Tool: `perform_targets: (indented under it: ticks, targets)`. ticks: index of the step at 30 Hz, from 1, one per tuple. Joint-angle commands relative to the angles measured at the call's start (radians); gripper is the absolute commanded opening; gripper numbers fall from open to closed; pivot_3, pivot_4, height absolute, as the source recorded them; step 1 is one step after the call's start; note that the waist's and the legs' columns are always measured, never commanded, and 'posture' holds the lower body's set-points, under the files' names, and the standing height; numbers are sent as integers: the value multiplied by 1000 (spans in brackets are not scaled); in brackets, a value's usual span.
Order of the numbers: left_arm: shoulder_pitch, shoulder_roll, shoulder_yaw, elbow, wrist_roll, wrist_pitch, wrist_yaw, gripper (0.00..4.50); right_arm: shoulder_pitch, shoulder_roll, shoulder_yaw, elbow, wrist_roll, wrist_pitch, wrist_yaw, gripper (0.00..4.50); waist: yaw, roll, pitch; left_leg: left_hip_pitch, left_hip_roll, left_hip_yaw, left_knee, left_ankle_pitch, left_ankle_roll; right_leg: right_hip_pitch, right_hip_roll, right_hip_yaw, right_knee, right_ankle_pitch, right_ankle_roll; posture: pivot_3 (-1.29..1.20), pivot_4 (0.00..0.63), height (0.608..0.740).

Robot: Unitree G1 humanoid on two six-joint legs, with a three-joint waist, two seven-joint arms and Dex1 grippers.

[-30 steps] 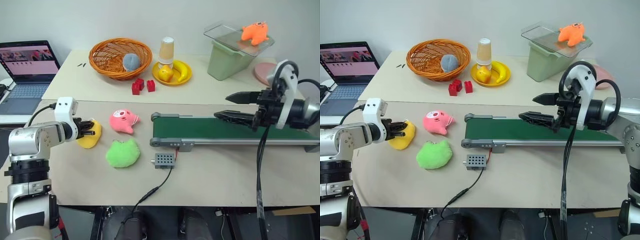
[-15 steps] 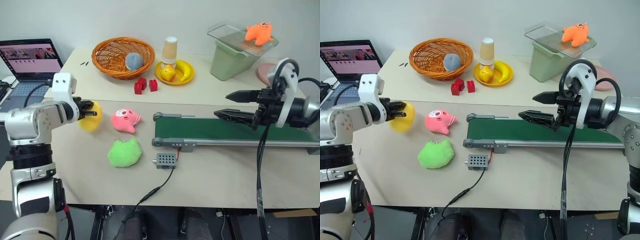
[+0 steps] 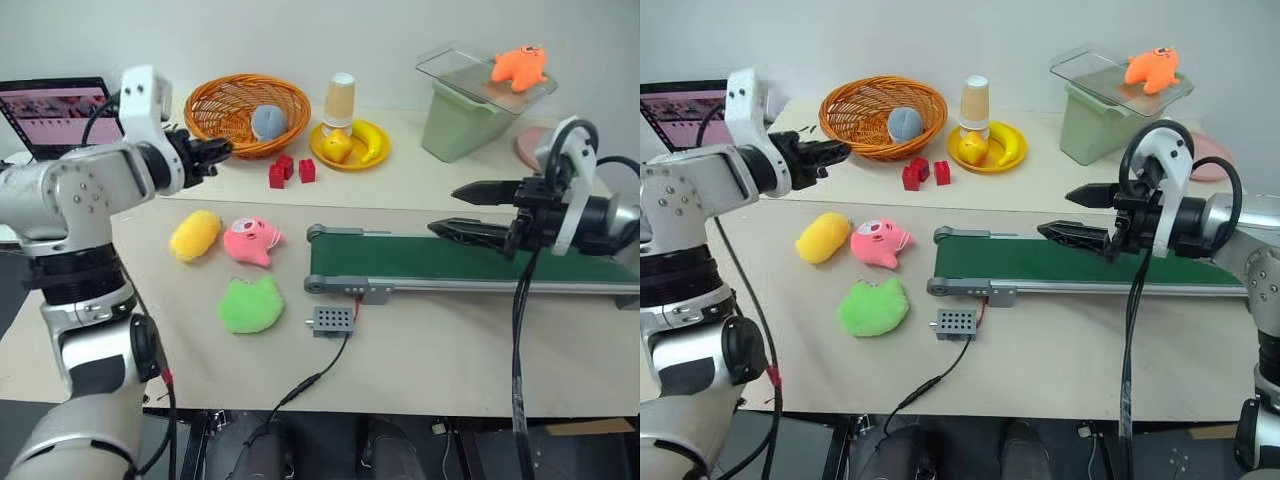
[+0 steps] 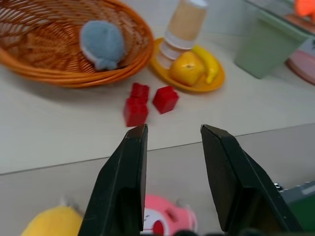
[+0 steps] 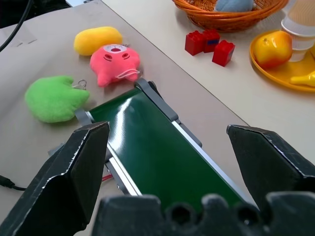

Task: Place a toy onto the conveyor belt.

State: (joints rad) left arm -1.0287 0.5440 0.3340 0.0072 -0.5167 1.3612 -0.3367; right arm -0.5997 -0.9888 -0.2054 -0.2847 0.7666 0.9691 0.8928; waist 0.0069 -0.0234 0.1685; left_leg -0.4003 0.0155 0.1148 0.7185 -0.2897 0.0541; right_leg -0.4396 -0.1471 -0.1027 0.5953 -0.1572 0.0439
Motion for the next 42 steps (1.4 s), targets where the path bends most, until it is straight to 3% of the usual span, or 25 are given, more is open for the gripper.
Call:
perform_targets:
  ticks: [1, 3, 8, 11, 15, 17, 25, 38, 39, 40, 42]
  targets:
    - [-15, 30, 0, -27, -4, 2, 1, 1821, 10, -5, -44, -26, 13, -10, -7, 4500, -3, 0, 0, 0, 0, 0, 0, 0, -1, 0, 0, 0, 0, 0, 0, 0, 150, 734]
    - [-13, 50, -17, -17, 7, -4, -4, 1821, 14, -6, -47, -28, 15, -9, -11, 4500, -3, 0, 0, 1, 0, 0, -1, 1, -1, 0, 0, 0, 1, 0, 0, 0, 150, 734]
    - [68, 204, -158, 7, 77, -81, -71, 1821, 22, -8, -52, -35, 19, -8, -20, 4500, -5, 0, 0, 1, 0, 0, -1, 1, -1, 0, 0, 1, 1, 0, 0, 0, 150, 734]
    - [108, 251, -200, 51, 115, -152, -96, 2520, 20, -2, -49, -36, 20, -10, -28, 4500, -4, 0, 0, 1, 0, 0, -2, 1, -1, 0, 0, 1, 0, 0, 0, 0, 150, 734]
    - [150, 247, -213, 81, 136, -189, -109, 4060, 20, -1, -45, -37, 18, -11, -34, 4500, 7, 0, 0, 0, 0, 0, -1, 1, -1, 0, 0, 0, 0, 0, 0, 0, 150, 734]
    - [171, 233, -208, 97, 138, -199, -113, 4441, 21, -2, -47, -38, 18, -9, -35, 4500, 8, 0, 0, 0, 0, 0, -1, 1, -1, 0, 0, 0, 0, 0, 0, 0, 150, 734]
    - [212, 195, -229, 204, 172, -278, -136, 4441, 22, -4, -58, -49, 24, 1, -49, 4500, 5, 0, 0, 0, 0, 0, -1, 1, -1, 0, 0, 0, 0, 0, 0, 0, 150, 734]
    - [151, 135, -300, 514, 272, -488, -204, 4441, 67, -12, -119, -114, 67, 36, -119, 4500, 5, 0, 0, -1, 0, 0, -1, 1, -1, 0, 0, -1, 0, 0, 0, 0, 150, 734]
    - [144, 129, -300, 527, 277, -496, -206, 3889, 70, -11, -123, -120, 71, 40, -125, 4500, 5, 0, 0, -1, 0, 0, -1, 1, -1, 0, 0, -1, 0, 0, 0, 0, 150, 734]
    - [136, 124, -298, 539, 278, -502, -207, 3721, 73, -10, -126, -125, 74, 44, -131, 4500, 5, 0, 0, -1, 0, 0, -1, 1, -1, 0, 0, -1, 0, 0, 0, 0, 150, 734]
    - [125, 118, -295, 555, 284, -514, -209, 2842, 77, -10, -131, -134, 81, 50, -139, 4500, 5, 0, 0, -1, 0, 0, -1, 1, -1, 0, 0, -1, 0, 0, 0, 0, 150, 734]
